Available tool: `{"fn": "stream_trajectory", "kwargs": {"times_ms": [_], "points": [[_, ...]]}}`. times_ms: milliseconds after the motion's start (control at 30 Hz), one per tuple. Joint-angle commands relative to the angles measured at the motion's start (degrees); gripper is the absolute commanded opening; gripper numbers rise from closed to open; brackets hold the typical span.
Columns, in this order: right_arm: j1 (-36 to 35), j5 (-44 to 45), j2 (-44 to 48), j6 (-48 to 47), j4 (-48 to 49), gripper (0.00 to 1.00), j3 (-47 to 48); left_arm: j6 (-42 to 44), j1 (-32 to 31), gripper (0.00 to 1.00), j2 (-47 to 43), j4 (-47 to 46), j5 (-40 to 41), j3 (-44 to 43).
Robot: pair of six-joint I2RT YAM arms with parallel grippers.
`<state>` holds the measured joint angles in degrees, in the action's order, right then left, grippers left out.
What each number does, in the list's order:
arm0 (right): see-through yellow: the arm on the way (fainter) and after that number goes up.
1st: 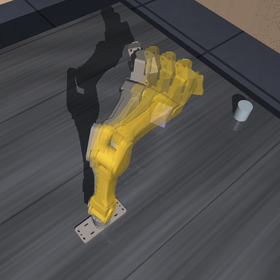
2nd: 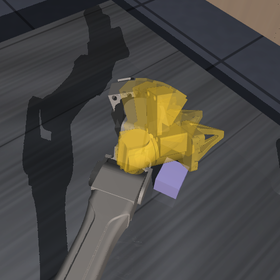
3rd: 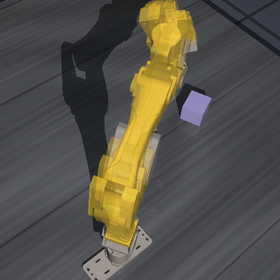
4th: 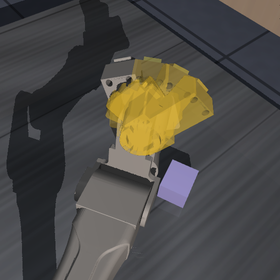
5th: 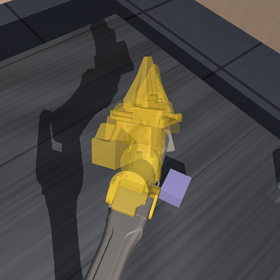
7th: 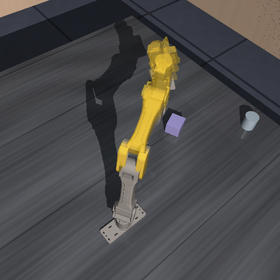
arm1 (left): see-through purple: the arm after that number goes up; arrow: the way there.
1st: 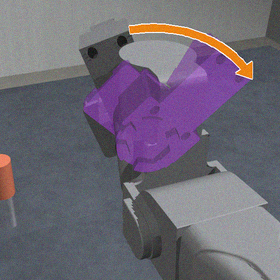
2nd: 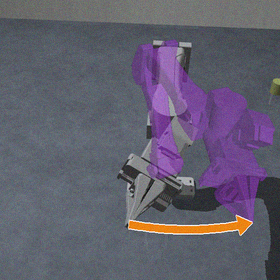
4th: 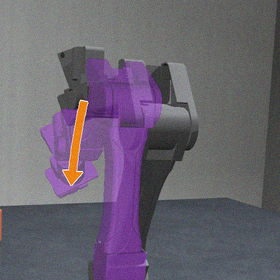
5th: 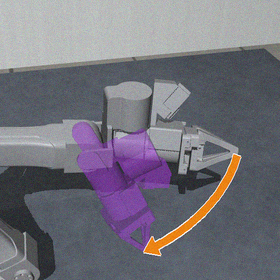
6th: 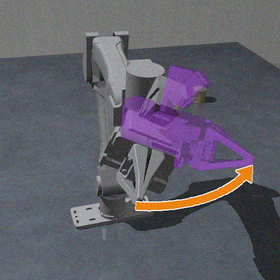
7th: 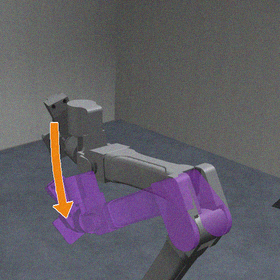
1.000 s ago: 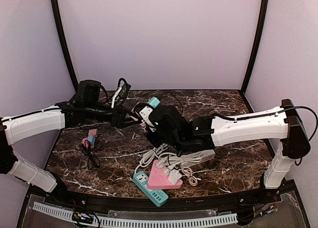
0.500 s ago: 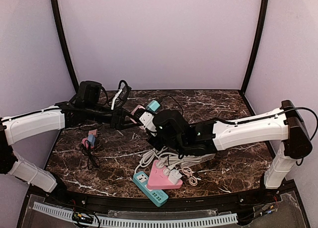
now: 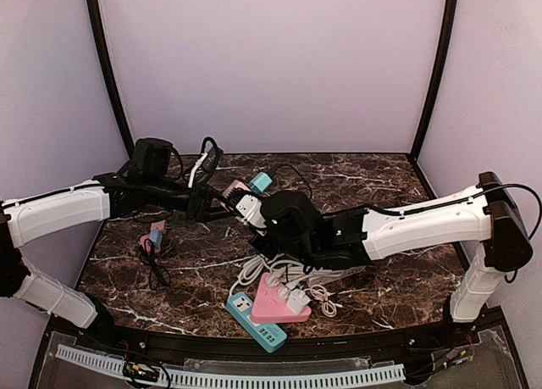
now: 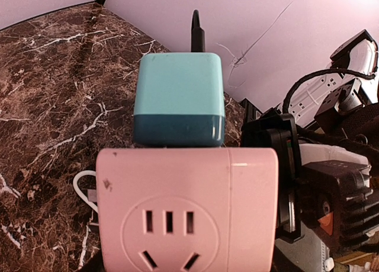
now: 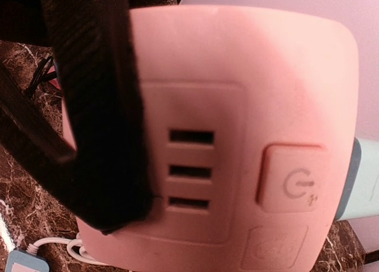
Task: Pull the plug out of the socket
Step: Remove the plug from the socket.
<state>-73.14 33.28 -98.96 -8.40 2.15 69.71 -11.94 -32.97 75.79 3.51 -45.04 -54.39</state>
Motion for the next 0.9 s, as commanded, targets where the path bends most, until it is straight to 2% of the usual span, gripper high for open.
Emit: {"fn": "stream_trajectory", "kwargs": {"times_ms": [0,333,600,867], "points": [[-1.2,2.2,2.0,5.6,-1.8,0.00,0.7,1.5,1.4,0.01,-2.4,-3.0,1.6,-1.6],[1.2,5.4,1.8,17.6,-11.3,0.00,4.2,1.5,1.4,0.01,-3.0,-3.3,1.7,-1.3],[1.4,4.4,2.2,16.7,-10.7,0.00,3.4,1.5,1.4,0.01,-3.0,-3.3,1.8,-1.4],[-0.8,4.6,3.2,9.0,-5.3,0.00,0.2,1.9,1.7,0.01,-3.2,-2.7,2.2,-1.6]]}}
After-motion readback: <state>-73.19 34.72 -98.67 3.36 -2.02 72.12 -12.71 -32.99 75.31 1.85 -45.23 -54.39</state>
